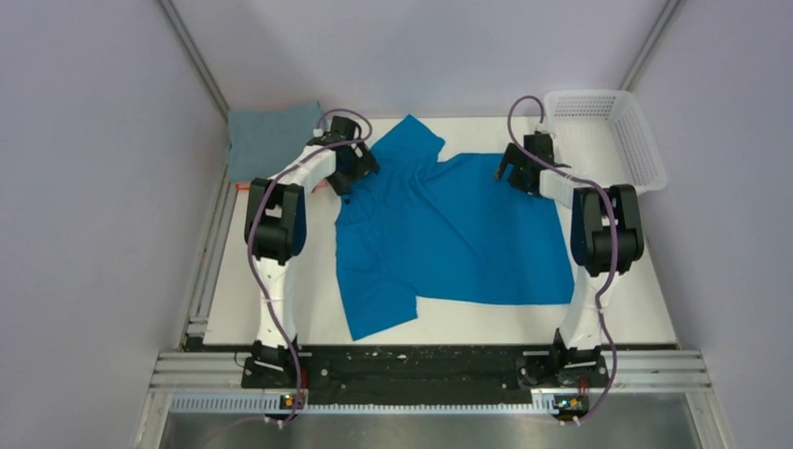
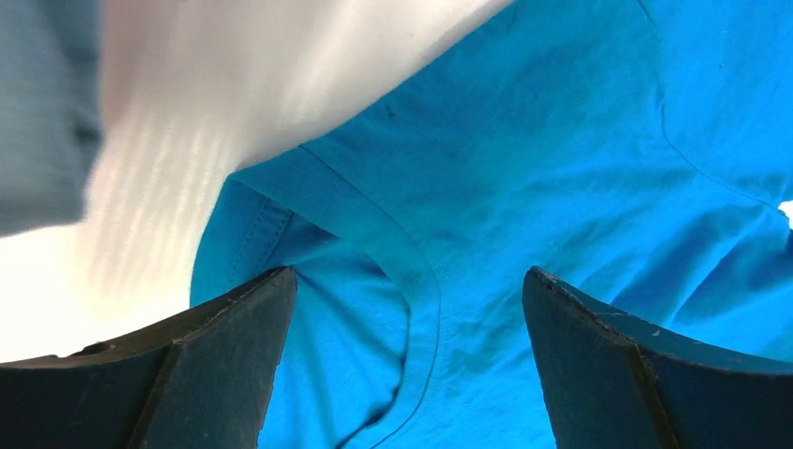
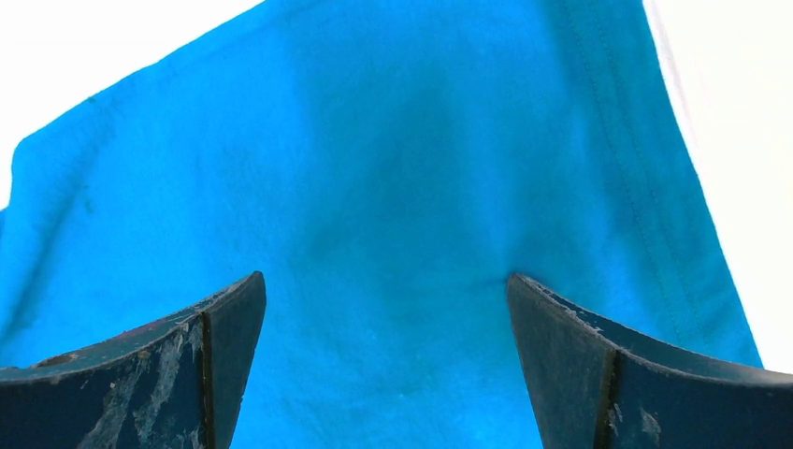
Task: Fold and stack the t-shirts
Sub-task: Flatten out the tshirt
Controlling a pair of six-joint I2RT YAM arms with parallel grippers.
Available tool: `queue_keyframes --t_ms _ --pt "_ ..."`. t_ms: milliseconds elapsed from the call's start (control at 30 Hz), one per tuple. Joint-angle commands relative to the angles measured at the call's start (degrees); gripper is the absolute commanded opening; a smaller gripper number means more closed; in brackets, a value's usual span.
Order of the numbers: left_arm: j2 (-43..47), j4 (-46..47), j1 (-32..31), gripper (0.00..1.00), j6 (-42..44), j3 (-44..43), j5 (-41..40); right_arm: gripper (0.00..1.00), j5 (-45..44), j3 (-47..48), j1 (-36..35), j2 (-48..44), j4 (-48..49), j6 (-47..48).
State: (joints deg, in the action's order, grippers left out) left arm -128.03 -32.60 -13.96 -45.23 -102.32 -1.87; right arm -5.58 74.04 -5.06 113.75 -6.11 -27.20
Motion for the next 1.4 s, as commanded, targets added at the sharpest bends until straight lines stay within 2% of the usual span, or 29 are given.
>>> queue_keyframes --t_ms 0,233,400,500,600,767,933,1033,1133,1267,1367 --pt "-2.2 -8.01 2.75 0.97 -1.83 2.98 -6.04 0.99 -6.63 0.87 1.26 1.51 -5.44 -1.28" --pt "3.32 -4.13 3.23 0.96 -1.63 11.28 -7.14 0.99 -6.58 0.24 1.22 0.86 -5.37 -0.72" --pt "3.5 -8.05 3.23 0.96 -1.87 7.55 -10.49 0.99 -8.54 1.36 1.28 1.0 -6.83 -0.63" --pt "4.98 -6.48 3.23 0.96 -1.3 8.5 -8.94 0.99 -6.44 0.49 1.27 -0.05 -5.56 -0.35" --pt "6.19 -6.29 2.88 0.96 0.46 5.9 -5.44 0.99 -1.58 1.44 1.09 -1.92 -4.59 2.74" --pt "10.59 -5.98 -0.97 0.98 4.6 1.18 -3.33 0.99 0.15 3.4 -0.95 -8.06 -5.05 7.2" --pt "18.51 -7.75 -5.46 0.98 5.6 3.15 -6.0 0.99 1.15 0.2 -3.44 -16.29 -6.62 8.92" --pt "24.55 -9.84 -8.9 0.98 4.65 7.93 -8.66 0.99 0.62 -4.71 -6.01 -22.5 -8.56 8.84" --pt "32.75 -9.23 -13.73 0.98 2.66 19.35 -11.8 0.99 -1.68 -13.01 -8.52 -31.43 -8.67 6.58" --pt "44.04 -8.0 -23.88 0.99 -1.2 34.75 -14.28 0.99 -3.88 -26.02 -8.57 -45.22 -8.83 3.17" --pt "48.36 -11.25 -32.05 0.99 -5.05 42.06 -14.86 0.99 -7.83 -33.15 -8.47 -54.18 -9.33 1.32"
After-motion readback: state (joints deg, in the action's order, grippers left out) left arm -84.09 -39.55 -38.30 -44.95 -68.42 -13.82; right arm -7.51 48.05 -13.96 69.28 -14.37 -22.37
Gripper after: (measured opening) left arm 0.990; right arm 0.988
